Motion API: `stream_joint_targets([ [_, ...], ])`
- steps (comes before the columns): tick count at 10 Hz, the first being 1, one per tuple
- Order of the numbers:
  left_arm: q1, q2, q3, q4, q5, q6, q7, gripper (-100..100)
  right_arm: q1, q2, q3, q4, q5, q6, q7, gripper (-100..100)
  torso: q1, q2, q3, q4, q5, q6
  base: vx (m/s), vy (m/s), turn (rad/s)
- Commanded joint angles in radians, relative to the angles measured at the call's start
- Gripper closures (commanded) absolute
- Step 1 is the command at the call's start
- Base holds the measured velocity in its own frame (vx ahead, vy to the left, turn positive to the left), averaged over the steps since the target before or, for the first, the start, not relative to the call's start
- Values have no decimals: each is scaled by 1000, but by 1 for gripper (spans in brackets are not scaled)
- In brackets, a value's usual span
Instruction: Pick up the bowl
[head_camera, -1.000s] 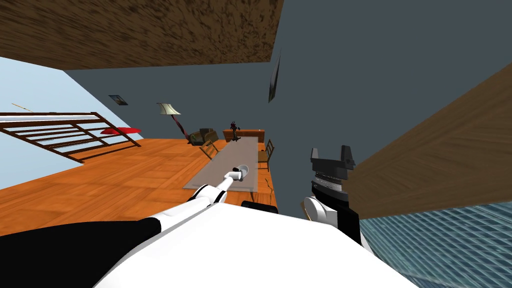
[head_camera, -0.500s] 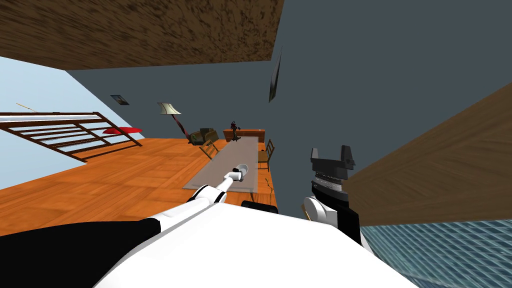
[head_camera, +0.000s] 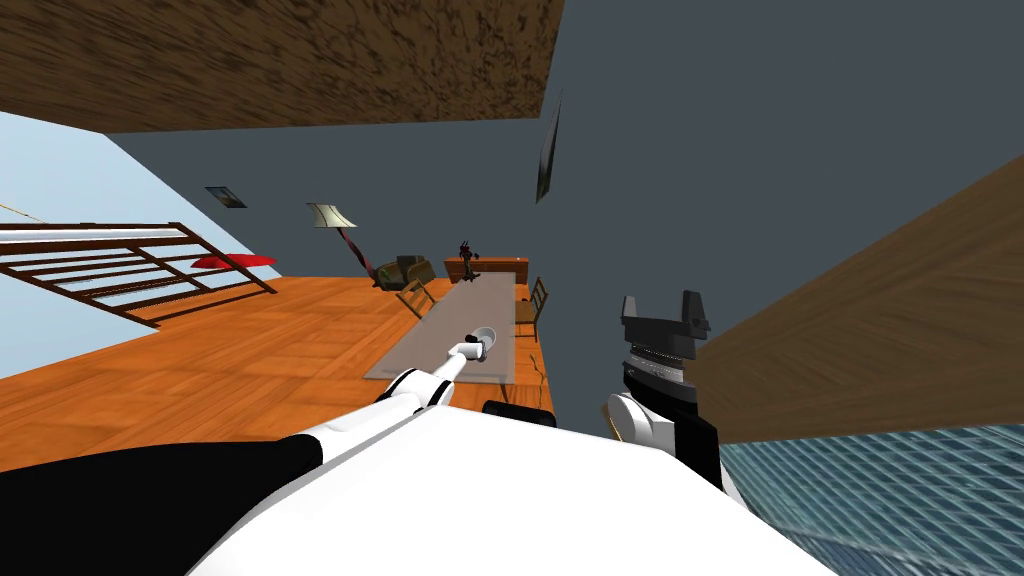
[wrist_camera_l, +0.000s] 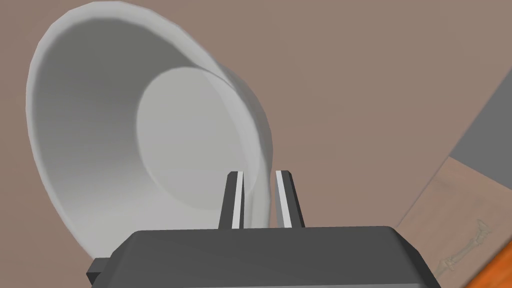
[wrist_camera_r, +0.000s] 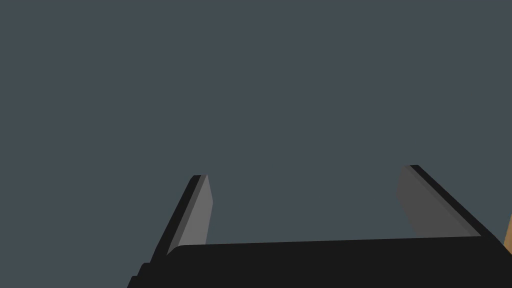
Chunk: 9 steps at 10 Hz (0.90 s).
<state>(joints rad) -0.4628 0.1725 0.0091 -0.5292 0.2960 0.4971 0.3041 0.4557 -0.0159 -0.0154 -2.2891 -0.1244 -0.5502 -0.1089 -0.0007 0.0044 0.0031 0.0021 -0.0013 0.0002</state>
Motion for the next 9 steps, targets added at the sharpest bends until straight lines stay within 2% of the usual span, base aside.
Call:
stream_joint_targets([
  [1, -29, -3, 36, 33, -19, -2, -9, 100, 0, 0, 0, 0, 0, 0, 0, 0, 0, 0, 0, 0, 0, 0, -66, 24, -57],
  [7, -110, -15, 167, 113, -90, 6, -34, 100, 0, 0, 0, 0, 0, 0, 0, 0, -2, 3, 2, 2, -1, 0, -62, 13, -51],
  [8, -91, -15, 152, 87, -87, 10, -28, 100, 0, 0, 0, 0, 0, 0, 0, 0, -2, 3, 3, 2, -1, 0, -21, 8, -13],
  [9, -90, -16, 154, 82, -89, 16, -26, 0, 0, 0, 0, 0, 0, 0, 0, 0, -2, 2, 2, 2, -1, 0, 0, 0, 0],
])
